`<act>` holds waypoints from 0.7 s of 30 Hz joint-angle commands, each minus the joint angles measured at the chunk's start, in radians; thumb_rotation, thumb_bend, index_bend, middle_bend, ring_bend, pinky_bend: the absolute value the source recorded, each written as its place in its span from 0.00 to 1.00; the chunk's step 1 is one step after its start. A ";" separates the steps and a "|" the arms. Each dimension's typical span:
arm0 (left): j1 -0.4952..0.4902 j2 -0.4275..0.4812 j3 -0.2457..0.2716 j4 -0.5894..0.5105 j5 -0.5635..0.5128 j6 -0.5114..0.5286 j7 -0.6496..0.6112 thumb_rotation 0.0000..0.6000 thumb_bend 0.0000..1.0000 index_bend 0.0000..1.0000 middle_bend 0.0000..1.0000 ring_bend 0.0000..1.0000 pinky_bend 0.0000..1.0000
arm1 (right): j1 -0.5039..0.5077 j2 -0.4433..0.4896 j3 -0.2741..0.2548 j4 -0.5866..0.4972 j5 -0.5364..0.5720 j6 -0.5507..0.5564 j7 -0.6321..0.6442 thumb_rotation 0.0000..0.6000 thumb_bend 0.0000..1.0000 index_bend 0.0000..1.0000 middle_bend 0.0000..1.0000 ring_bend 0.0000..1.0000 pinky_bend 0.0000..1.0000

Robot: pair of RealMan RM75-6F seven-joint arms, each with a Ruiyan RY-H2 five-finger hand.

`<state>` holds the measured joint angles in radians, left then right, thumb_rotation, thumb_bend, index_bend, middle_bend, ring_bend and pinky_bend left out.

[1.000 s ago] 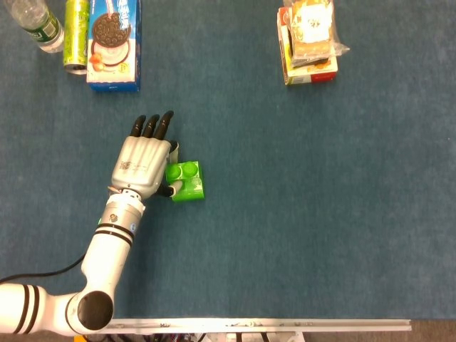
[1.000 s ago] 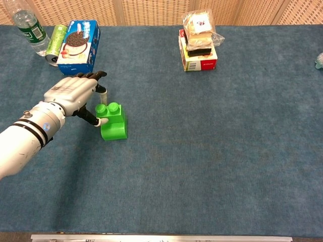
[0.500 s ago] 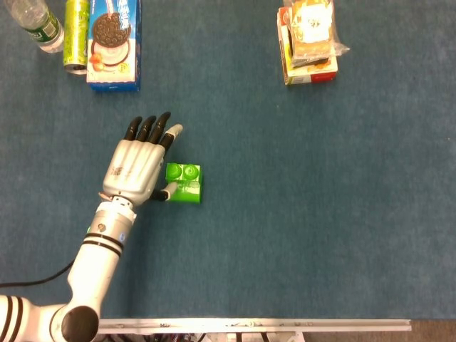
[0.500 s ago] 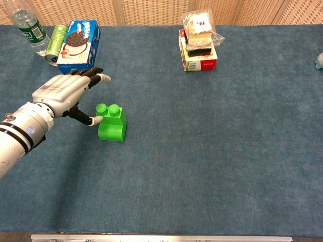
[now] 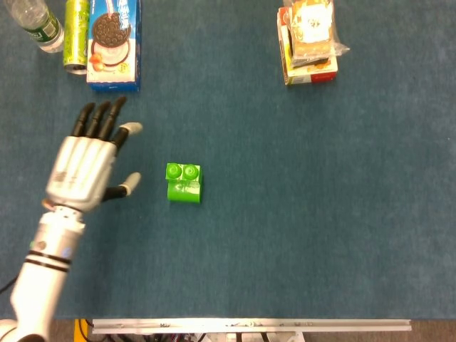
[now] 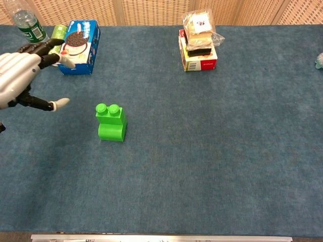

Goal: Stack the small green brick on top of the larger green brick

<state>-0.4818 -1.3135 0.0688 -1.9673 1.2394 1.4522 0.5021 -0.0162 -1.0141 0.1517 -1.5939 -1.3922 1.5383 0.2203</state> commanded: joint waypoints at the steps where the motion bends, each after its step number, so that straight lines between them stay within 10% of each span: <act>1: 0.064 0.141 0.060 0.093 0.161 0.007 -0.274 1.00 0.25 0.26 0.00 0.00 0.00 | 0.004 -0.004 -0.002 -0.003 -0.001 -0.003 -0.017 1.00 0.25 0.22 0.24 0.12 0.32; 9: 0.162 0.184 0.090 0.332 0.354 0.129 -0.557 1.00 0.25 0.31 0.00 0.00 0.00 | 0.020 -0.024 -0.008 -0.009 0.002 -0.023 -0.089 1.00 0.25 0.22 0.24 0.12 0.32; 21: 0.301 0.143 0.053 0.482 0.350 0.239 -0.514 1.00 0.25 0.36 0.00 0.00 0.00 | 0.048 -0.047 -0.020 -0.022 0.007 -0.062 -0.185 1.00 0.25 0.22 0.24 0.12 0.32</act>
<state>-0.1996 -1.1633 0.1289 -1.5064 1.6004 1.6866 -0.0186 0.0290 -1.0566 0.1325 -1.6141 -1.3884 1.4802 0.0441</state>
